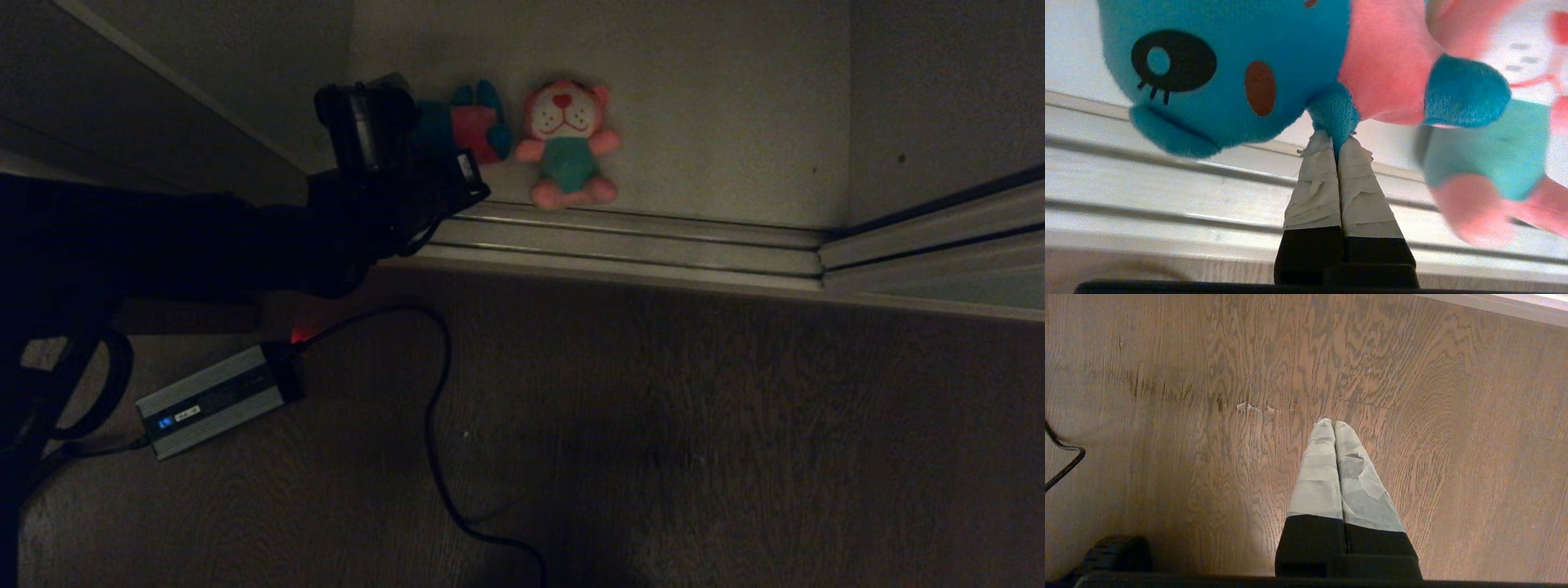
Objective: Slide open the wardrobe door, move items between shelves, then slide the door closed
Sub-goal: Place the blue doll on the higher shelf
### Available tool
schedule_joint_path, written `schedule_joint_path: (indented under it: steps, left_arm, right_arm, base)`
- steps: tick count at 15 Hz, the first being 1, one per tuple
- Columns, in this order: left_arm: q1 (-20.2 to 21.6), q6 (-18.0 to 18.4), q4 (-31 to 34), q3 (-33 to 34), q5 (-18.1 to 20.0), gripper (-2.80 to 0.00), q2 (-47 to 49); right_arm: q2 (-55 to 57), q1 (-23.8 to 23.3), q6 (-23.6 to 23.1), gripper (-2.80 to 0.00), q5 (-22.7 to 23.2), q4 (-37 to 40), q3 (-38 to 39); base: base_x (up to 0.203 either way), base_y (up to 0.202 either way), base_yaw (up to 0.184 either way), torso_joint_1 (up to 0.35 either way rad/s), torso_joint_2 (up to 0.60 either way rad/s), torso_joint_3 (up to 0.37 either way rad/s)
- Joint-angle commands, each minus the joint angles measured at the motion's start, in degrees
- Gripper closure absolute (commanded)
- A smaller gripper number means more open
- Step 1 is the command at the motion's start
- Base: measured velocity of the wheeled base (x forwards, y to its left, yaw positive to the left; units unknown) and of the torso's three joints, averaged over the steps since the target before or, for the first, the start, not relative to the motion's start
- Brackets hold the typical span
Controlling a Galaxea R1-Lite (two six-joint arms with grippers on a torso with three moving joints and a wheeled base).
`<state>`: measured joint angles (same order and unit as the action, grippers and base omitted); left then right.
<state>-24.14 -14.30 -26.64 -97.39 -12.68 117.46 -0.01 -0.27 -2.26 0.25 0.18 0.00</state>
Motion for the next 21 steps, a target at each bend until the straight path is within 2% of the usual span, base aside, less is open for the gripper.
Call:
schedule_joint_path:
  steps: [1,5,8,11,14,21]
  left_arm:
    - [-0.05,1.28,-0.23,2.3,-0.28,0.0,-5.03]
    - [-0.94,3.94,0.03,3.27,-0.38,0.0,-9.39]
    - [-3.57,6.48,0.44,9.73,-0.48,0.0,-15.27]
    - [-5.31,8.11,6.73,13.44,-0.39,0.0,-21.66]
    - [-6.33,9.71,12.97,21.36,0.03,0.0,-30.06]
    - [-6.43,10.98,18.28,41.6,0.63,0.0,-49.46]
  right_arm:
    - [0.01,0.0,-0.03,0.0,0.01,-0.01,0.18]
    - [0.01,0.0,-0.03,0.0,0.01,-0.01,0.18]
    - [0.01,0.0,-0.03,0.0,0.01,-0.01,0.18]
    - [0.01,0.0,-0.03,0.0,0.01,0.07,0.18]
    - [0.01,0.0,-0.03,0.0,0.01,-0.01,0.18]
    - [0.01,0.0,-0.03,0.0,0.01,-0.01,0.18]
  base:
    - [0.0,0.0,0.0,0.0,0.0,0.0]
    - [0.0,0.0,0.0,0.0,0.0,0.0]
    - [0.0,0.0,0.0,0.0,0.0,0.0]
    - [0.0,0.0,0.0,0.0,0.0,0.0]
    - [0.0,0.0,0.0,0.0,0.0,0.0]
    - [0.0,0.0,0.0,0.0,0.0,0.0]
